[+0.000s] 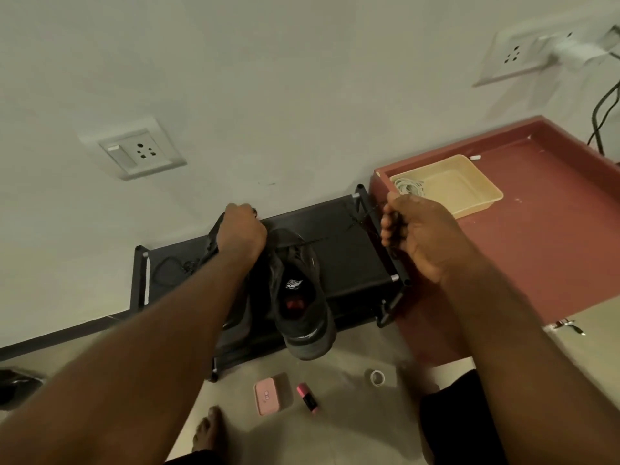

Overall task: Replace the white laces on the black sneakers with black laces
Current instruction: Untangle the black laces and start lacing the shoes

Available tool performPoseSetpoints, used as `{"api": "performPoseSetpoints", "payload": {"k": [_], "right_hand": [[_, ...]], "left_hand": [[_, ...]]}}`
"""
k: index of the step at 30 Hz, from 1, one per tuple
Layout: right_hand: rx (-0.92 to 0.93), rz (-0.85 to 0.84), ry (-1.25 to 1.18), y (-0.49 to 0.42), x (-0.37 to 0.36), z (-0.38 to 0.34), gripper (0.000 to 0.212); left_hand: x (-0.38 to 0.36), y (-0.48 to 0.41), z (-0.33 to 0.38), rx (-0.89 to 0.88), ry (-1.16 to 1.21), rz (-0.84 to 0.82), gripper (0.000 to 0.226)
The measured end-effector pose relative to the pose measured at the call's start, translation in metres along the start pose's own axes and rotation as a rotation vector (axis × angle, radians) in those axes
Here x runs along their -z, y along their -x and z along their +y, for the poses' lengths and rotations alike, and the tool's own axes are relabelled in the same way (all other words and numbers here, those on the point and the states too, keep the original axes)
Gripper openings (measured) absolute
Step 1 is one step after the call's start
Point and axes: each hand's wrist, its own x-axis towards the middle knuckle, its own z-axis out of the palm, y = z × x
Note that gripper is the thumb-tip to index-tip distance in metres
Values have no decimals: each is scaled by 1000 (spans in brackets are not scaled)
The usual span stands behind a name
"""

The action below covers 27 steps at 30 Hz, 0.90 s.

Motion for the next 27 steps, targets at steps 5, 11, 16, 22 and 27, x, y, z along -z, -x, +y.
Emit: {"api": "performPoseSetpoints", "payload": {"k": [5,11,16,22,27], "right_hand": [[11,-142,197,13,-29,-7,22],[-21,-262,354,41,-59,-21,19],[-10,-155,373,61,-56,-21,19],[42,-119,279,105,-41,-28,23],[2,-37,64,132,-23,-47,23]], "left_hand": [[66,44,41,-430,372,-99,28],[62,78,58,-624,351,-264,21],[45,81,53,-257,486,41,25],[38,73,51,36,475,12,31],[39,61,35,217,476,-57,29]]}}
